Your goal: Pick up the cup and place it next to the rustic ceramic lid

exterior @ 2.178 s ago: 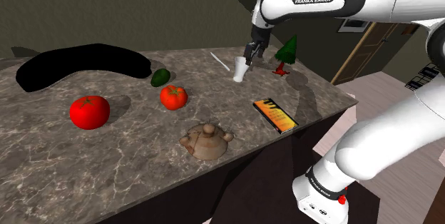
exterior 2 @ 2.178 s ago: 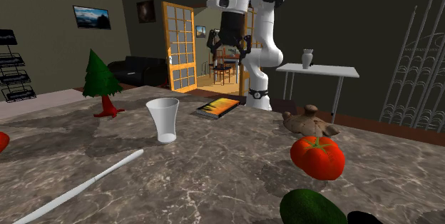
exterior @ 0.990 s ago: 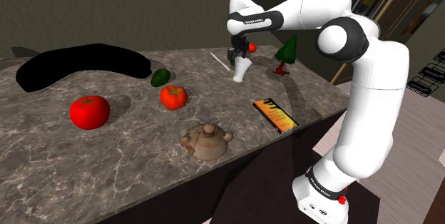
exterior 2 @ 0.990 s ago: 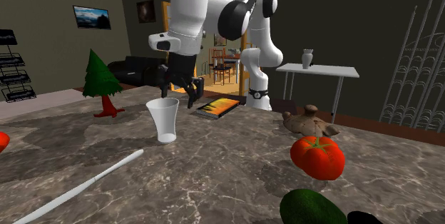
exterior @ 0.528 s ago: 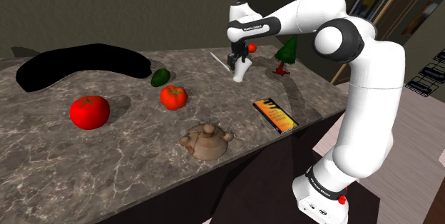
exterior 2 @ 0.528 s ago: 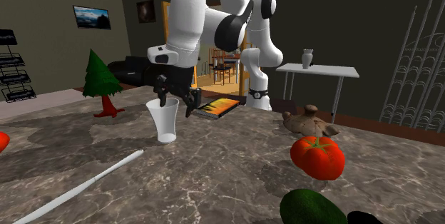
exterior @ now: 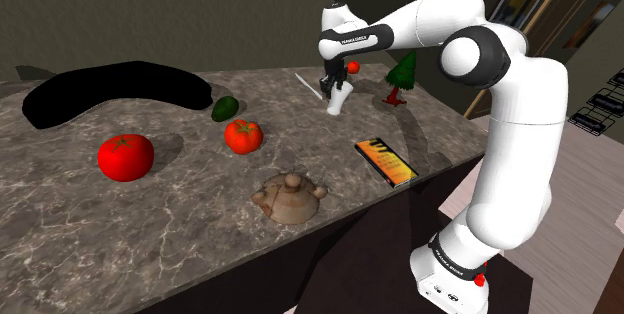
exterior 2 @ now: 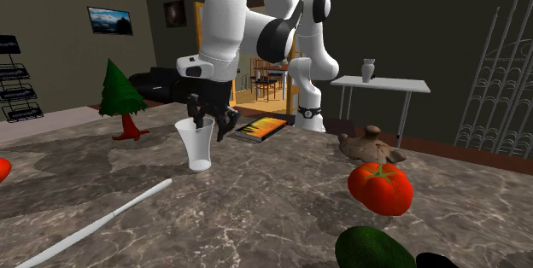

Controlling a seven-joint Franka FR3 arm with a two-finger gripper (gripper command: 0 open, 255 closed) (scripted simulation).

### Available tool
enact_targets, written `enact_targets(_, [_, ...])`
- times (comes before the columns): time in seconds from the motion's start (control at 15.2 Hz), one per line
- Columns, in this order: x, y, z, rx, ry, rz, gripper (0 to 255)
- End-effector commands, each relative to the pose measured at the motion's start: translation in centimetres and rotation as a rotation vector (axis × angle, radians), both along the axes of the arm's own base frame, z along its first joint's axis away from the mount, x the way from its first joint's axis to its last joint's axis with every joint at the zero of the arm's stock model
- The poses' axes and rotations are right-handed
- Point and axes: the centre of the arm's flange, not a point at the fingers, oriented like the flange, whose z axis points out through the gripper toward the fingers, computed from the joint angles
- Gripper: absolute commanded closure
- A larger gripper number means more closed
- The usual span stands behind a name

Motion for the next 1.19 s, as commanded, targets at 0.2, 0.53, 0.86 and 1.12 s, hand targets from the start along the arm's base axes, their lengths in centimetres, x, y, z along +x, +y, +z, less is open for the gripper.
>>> enact_targets(0.2, [0.0, 0.0, 0.0, 0.000, 0.000, 0.000, 255])
enact_targets(0.53, [0.0, 0.0, 0.0, 0.000, 0.000, 0.000, 255])
enact_targets(0.86, [0.0, 0.0, 2.6, 0.000, 0.000, 0.000, 255])
enact_targets(1.12, [0.0, 0.0, 4.7, 0.000, 0.000, 0.000, 255])
